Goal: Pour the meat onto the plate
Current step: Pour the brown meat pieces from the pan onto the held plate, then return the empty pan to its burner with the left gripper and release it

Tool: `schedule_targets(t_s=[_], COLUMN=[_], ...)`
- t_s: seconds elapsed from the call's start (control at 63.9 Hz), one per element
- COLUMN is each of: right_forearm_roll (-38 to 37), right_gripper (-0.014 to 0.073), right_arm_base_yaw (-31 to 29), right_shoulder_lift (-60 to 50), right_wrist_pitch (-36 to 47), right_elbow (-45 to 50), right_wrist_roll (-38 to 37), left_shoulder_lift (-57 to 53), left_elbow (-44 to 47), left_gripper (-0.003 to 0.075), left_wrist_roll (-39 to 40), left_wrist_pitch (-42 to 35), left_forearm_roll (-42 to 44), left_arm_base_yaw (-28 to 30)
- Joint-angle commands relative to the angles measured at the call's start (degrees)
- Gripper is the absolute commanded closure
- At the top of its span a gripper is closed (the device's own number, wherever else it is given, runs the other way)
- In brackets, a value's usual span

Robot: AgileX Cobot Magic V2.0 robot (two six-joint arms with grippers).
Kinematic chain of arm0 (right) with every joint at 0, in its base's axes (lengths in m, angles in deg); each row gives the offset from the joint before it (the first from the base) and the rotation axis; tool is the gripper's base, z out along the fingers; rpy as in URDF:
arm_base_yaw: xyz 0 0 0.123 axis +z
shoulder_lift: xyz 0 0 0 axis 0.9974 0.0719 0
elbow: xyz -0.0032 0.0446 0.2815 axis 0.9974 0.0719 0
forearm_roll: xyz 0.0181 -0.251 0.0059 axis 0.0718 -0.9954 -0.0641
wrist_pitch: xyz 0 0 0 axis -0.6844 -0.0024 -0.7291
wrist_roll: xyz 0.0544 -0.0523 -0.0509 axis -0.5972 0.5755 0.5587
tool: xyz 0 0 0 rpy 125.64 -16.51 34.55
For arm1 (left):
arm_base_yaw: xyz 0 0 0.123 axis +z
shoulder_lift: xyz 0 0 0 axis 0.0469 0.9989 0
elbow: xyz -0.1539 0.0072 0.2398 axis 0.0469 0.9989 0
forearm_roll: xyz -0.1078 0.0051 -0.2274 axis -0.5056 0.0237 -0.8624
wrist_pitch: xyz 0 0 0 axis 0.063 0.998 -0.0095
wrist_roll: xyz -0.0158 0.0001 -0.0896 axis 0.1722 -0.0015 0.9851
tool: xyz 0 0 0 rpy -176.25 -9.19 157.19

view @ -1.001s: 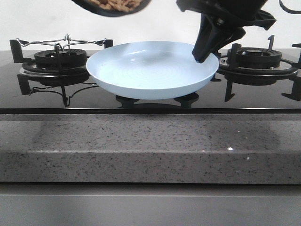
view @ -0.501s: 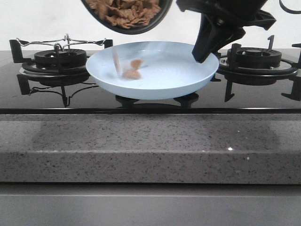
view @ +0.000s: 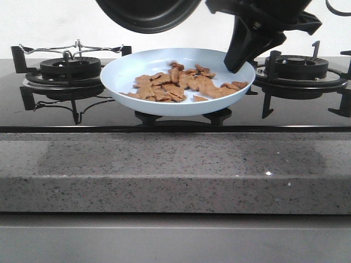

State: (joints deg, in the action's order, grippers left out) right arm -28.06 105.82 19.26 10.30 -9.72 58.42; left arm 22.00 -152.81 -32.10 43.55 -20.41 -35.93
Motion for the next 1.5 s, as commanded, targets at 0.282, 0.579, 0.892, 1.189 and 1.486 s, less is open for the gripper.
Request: schedule_targets(t_s=[0.282, 0.579, 0.892, 1.189, 1.486], right_forearm_roll=[0.2, 0.2, 0.2, 0.2, 0.2], right_gripper=[0.0662, 0.0662, 0.0662, 0.0662, 0.0662], right_arm_base_yaw=[0.0, 0.0, 0.0, 0.0, 0.0], right_shoulder_lift=[-2.1, -2.1, -2.1, -2.1, -2.1], right_wrist_pitch=[1.9, 1.9, 1.9, 1.9, 1.9], right_elbow=[-1.4, -1.4, -1.4, -1.4, -1.4], right_wrist_roll=[0.7, 0.7, 0.7, 0.7, 0.7], left_shoulder_lift=[-2.0, 1.4, 12.1, 24.4, 31.5], left_elbow=[-1.9, -1.9, -1.9, -1.9, -1.9], left_gripper=[0.0741, 0.0741, 0.0741, 0.0741, 0.0741], left_wrist_roll=[10.8, 11.7, 10.6, 10.6, 9.9], left_wrist_pitch=[-8.0, -8.2, 5.5, 22.3, 25.3], left_forearm_roll=[-2.5, -35.1, -64.2, -83.8, -86.6], left_arm_base_yaw=[8.4, 31.1, 48.1, 54.5, 54.8])
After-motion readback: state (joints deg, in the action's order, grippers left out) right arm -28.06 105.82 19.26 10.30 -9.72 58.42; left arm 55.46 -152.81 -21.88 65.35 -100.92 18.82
